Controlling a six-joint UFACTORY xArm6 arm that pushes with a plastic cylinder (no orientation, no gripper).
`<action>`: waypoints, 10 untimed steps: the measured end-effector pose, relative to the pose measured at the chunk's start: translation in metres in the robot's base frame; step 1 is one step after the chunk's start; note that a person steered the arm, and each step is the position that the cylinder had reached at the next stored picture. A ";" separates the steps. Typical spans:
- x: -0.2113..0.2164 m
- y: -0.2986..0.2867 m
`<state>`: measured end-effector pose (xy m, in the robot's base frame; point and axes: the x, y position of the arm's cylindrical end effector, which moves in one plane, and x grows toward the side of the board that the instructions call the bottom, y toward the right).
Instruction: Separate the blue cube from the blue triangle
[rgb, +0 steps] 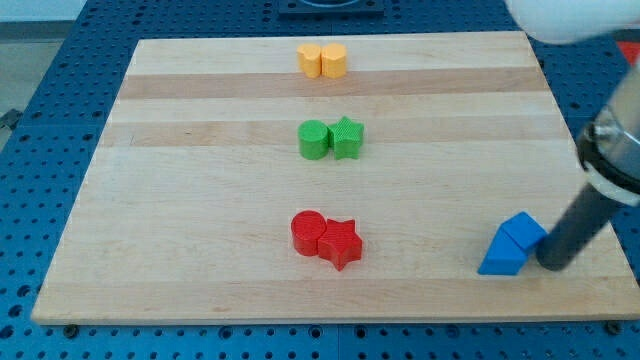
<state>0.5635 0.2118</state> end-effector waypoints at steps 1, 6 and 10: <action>-0.040 -0.019; -0.045 -0.035; -0.107 -0.028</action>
